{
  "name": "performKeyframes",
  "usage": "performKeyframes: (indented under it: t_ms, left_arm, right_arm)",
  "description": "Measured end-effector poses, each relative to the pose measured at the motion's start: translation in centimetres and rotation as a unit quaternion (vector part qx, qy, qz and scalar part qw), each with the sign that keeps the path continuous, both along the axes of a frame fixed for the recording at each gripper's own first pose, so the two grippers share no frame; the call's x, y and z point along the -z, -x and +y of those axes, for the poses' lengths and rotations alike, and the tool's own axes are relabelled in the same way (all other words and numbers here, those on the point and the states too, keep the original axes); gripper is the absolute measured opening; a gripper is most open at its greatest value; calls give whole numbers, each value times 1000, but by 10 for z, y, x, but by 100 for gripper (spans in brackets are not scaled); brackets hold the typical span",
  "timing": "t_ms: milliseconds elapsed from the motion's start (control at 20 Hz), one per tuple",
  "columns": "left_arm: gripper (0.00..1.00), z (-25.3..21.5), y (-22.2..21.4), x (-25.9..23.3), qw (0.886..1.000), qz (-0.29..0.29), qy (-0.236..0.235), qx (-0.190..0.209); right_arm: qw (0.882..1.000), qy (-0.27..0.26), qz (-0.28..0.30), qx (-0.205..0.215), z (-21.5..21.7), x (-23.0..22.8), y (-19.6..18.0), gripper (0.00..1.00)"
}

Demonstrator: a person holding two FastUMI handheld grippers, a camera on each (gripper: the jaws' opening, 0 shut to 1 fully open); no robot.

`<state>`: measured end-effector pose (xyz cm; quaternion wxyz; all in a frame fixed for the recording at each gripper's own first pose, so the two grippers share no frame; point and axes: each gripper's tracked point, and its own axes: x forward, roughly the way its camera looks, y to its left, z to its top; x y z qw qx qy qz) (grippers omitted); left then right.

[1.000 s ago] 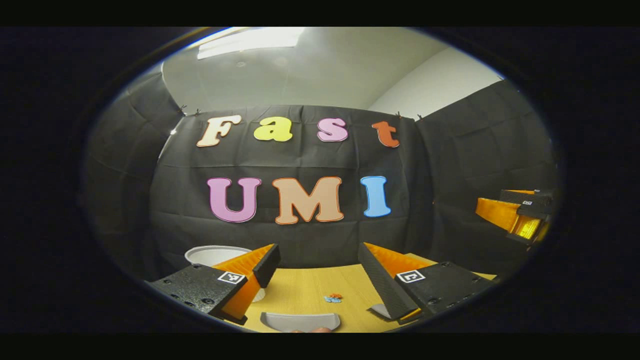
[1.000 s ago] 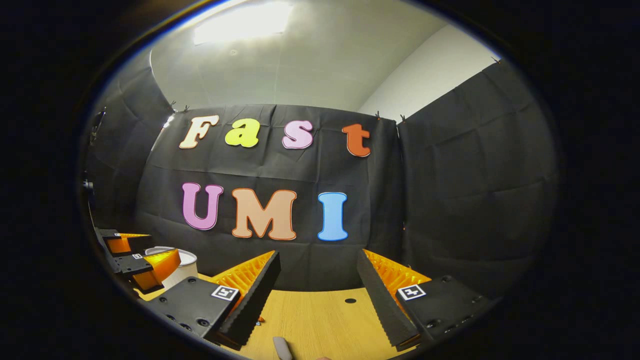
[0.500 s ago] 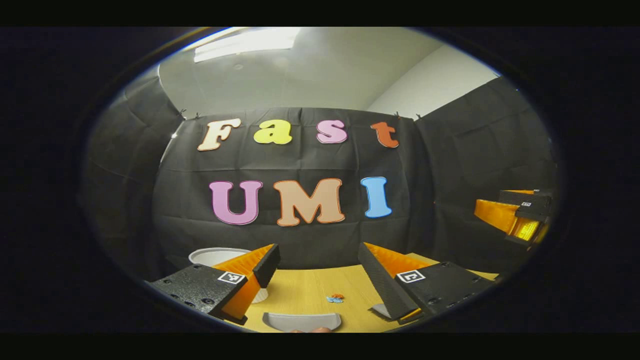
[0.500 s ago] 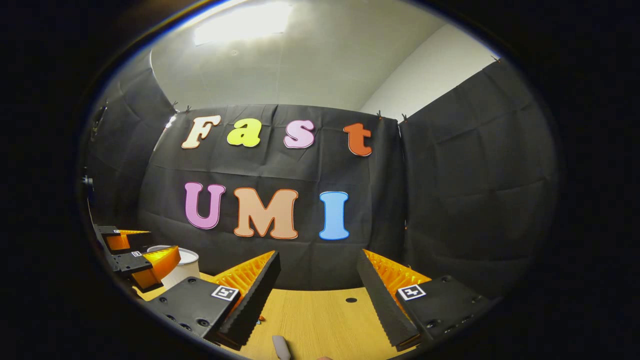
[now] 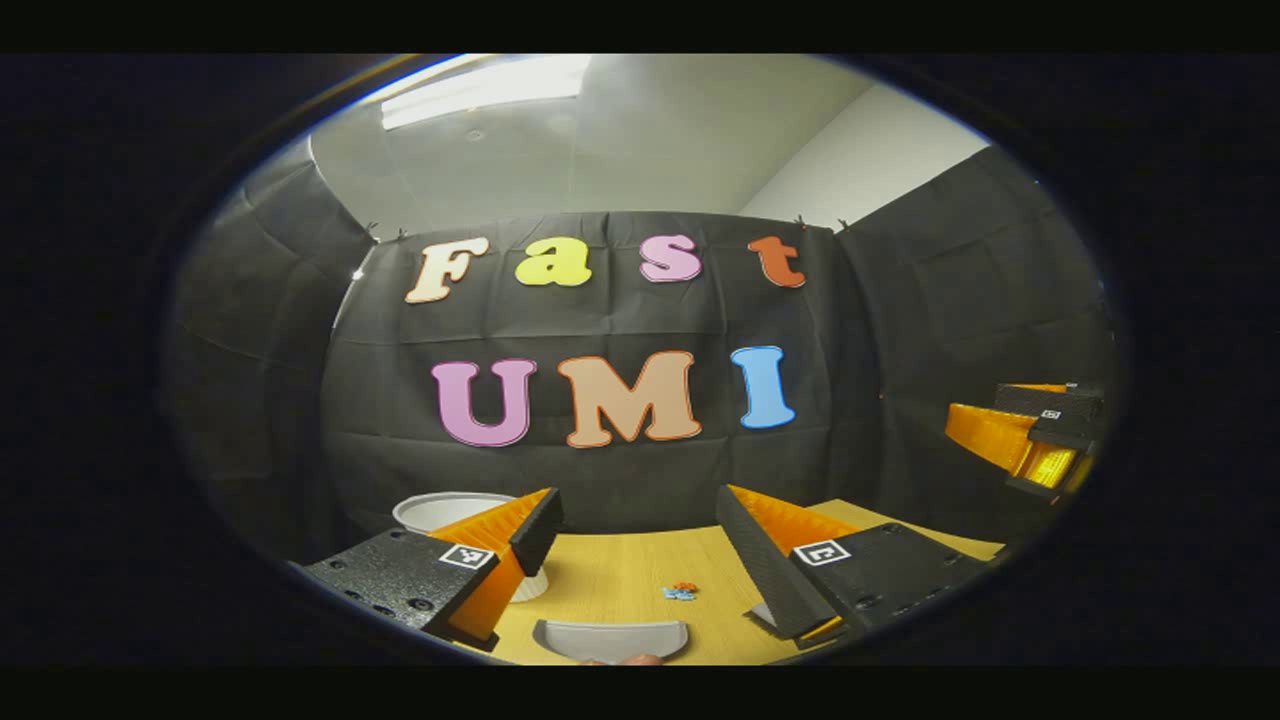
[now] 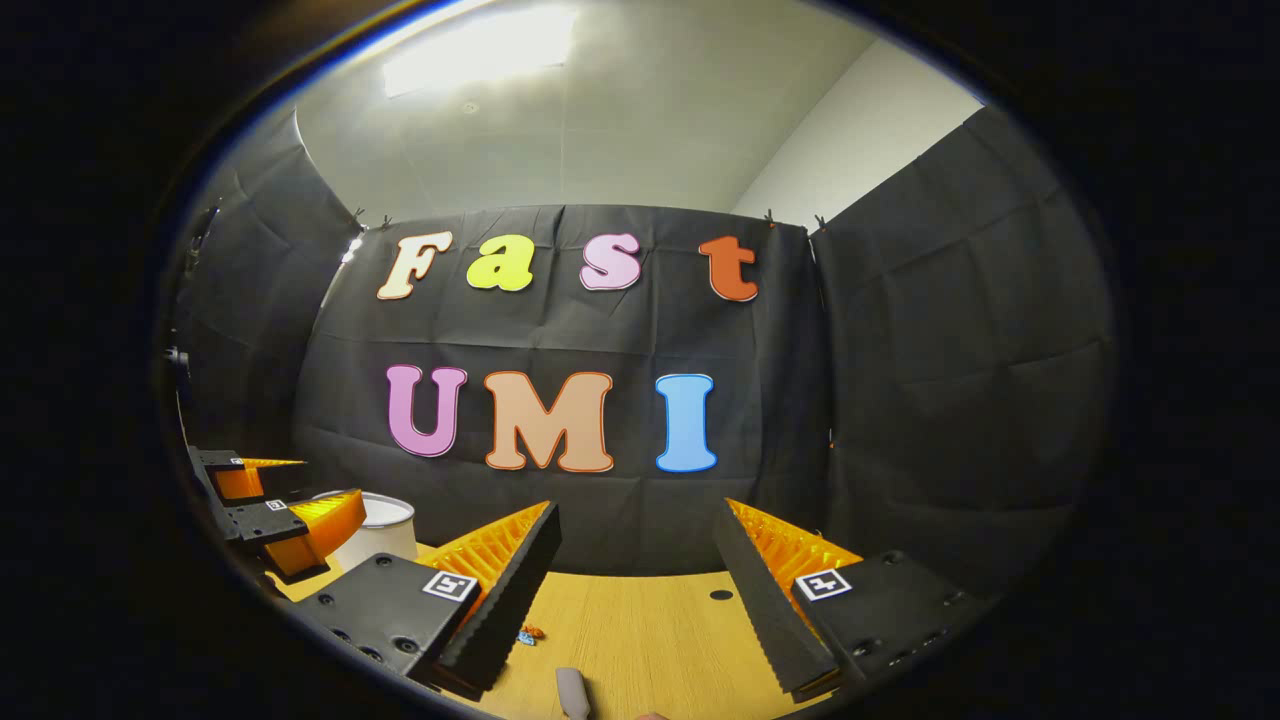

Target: Pick up the small broom and dustpan from the desktop, sweep the trash into the dustpan with the broom, and then empty the trash into the garbage bin.

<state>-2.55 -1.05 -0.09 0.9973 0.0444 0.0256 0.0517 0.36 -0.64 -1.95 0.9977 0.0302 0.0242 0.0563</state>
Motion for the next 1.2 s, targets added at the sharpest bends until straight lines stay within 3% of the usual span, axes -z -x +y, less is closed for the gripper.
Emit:
performKeyframes:
  t_ms: [500, 800, 1050, 1200]
  left_arm:
    - [95, 3, 9, 21, 998, 40, -2, -47]
    - [93, -5, 25, 59, 994, 104, 14, -34]
    - [93, 15, 54, 140, 977, 205, 33, -38]
    - [96, 29, 76, 194, 958, 280, 51, -42]
  right_arm:
    - [997, -16, 45, -67, 11, 36, -13, 99]
    - [988, -6, 111, -106, 22, 81, -11, 99]
    - [955, 51, 234, -175, 59, 167, 9, 99]
    - [927, 81, 312, -192, 76, 220, 34, 100]
